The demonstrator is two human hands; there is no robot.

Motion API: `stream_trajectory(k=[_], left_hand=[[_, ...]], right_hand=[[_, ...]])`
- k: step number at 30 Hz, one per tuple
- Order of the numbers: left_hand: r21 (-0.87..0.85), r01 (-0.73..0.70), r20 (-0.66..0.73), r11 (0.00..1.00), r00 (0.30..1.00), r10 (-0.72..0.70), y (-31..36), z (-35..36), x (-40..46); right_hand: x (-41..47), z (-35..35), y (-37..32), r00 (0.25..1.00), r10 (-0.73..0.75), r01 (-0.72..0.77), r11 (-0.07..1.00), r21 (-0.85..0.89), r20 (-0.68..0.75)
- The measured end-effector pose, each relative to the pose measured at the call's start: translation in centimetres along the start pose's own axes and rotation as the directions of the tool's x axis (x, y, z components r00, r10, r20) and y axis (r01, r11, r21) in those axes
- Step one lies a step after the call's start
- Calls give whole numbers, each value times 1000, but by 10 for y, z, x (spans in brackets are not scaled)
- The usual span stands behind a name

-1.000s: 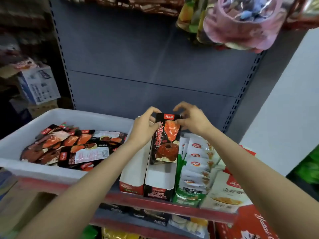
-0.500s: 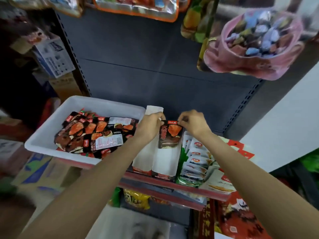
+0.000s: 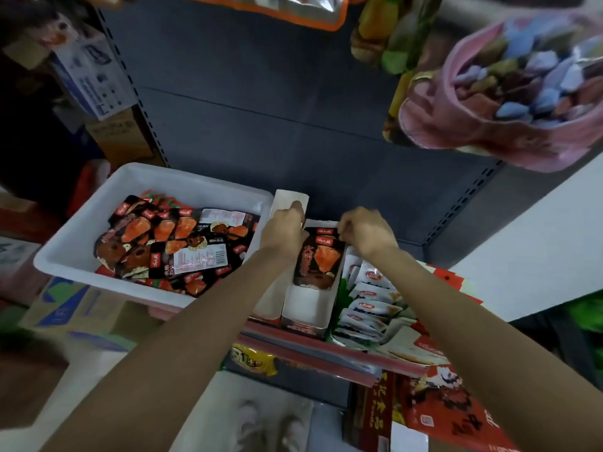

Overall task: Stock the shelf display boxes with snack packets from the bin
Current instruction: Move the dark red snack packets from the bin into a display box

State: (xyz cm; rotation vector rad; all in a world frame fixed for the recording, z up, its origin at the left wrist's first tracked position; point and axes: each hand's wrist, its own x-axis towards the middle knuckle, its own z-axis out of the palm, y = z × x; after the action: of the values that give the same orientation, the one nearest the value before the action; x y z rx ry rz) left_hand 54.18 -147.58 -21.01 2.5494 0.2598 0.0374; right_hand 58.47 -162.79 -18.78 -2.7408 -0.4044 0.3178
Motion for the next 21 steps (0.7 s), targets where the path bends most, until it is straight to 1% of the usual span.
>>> stream_trajectory(k=[2, 4, 7, 11, 14, 17, 19, 21], left_hand=[[42, -2, -3, 999, 1000, 2, -1, 2, -3], [35, -1, -3, 999, 1000, 1, -2, 3, -6], [-28, -32, -18, 999, 999, 31, -4, -6, -8], [-155, -98, -73, 983, 993, 88, -16, -26, -19], [-230, -95, -134, 969, 989, 66, -40, -44, -30], [-253, -53, -198, 966, 980, 2, -77, -67, -37], [-261, 18, -181, 965, 981, -68, -110, -81, -39], [-270, 51, -151, 962, 984, -95, -145, -92, -40]], right_hand=[[-2, -1, -1, 1000, -2, 2, 1000, 18, 5], [-6, -3, -1, 1000, -2, 2, 999, 43, 3], [-13, -9, -3, 998, -9, 16, 992, 126, -57], [-19, -8, -29, 988, -67, 106, 950, 293, -142], [-19, 6, -64, 980, -119, 165, 930, 327, -158], [-17, 27, -103, 980, -167, 194, 921, 337, -108], [-13, 47, -128, 977, -198, 214, 920, 328, -81], [-9, 70, -150, 976, -207, 215, 922, 323, -60]])
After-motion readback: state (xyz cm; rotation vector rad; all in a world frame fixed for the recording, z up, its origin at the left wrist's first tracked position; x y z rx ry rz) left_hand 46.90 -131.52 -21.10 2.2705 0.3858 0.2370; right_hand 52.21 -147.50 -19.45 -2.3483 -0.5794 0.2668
